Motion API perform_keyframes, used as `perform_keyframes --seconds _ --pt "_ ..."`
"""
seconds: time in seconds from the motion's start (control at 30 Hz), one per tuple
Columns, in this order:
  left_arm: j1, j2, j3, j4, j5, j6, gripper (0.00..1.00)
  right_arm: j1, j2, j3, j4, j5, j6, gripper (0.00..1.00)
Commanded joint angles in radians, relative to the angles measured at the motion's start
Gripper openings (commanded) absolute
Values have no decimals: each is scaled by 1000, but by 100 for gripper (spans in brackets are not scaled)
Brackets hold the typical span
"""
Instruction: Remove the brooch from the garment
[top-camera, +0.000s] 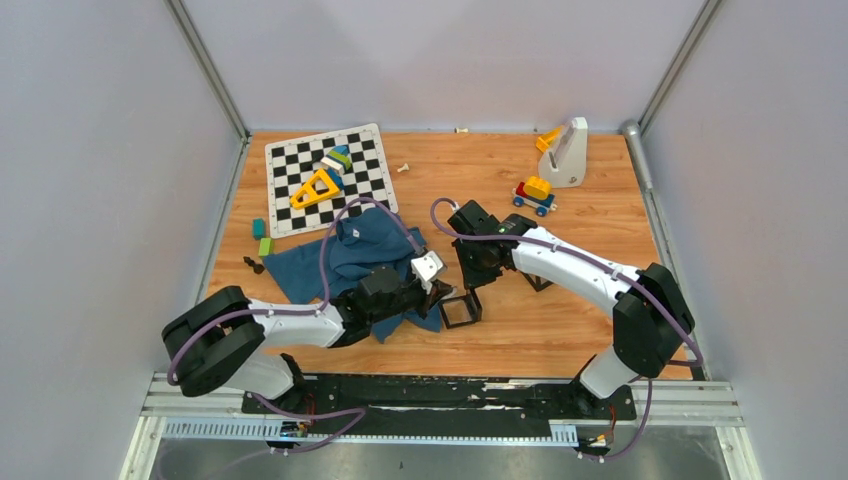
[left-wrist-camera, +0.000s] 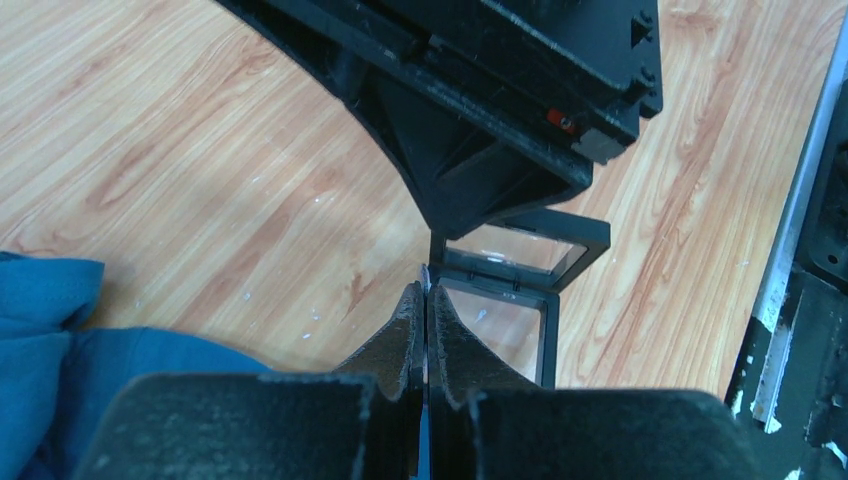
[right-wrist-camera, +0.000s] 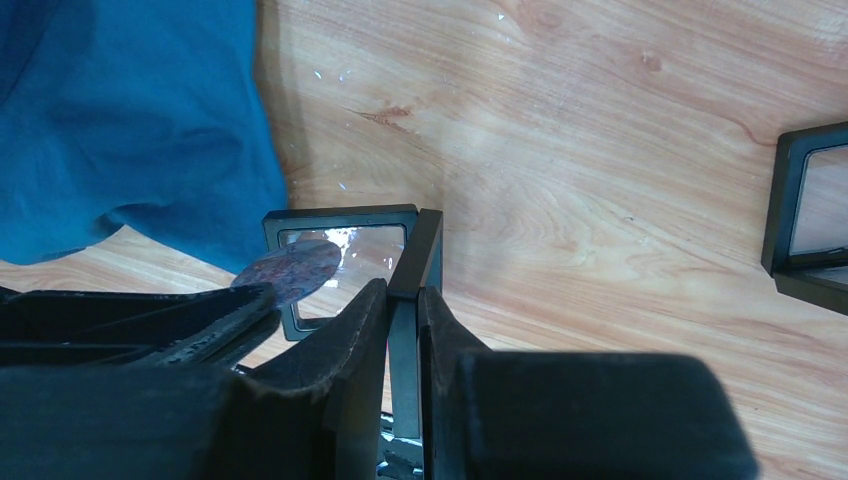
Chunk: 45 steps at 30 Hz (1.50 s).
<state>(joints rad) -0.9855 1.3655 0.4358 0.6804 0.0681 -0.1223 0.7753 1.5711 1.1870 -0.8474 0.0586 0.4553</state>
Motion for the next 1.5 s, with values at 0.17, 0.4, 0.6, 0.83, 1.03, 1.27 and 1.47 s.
perform_keyframes --seconds 0.17,0.4,0.6,0.83,1.03,1.27,1.47 --pt "-35 66 67 89 -14 52 0 -5 -4 26 29 -18 7 3" --pt "-53 86 81 42 -33 89 0 -8 -4 26 27 1 6 2" --pt "-76 113 104 -3 -57 120 0 -13 6 26 27 7 2 2" --pt "-86 135 121 -26 -57 121 0 -19 11 22 24 18 0 0" --pt "-93 170 159 -89 -65 154 0 -21 9 21 24 21 -4 0" --pt "-110 197 187 -148 -86 157 7 -28 16 22 24 21 -4 2" --pt "-111 196 230 -247 -54 130 36 -40 22 18 24 22 -3 16"
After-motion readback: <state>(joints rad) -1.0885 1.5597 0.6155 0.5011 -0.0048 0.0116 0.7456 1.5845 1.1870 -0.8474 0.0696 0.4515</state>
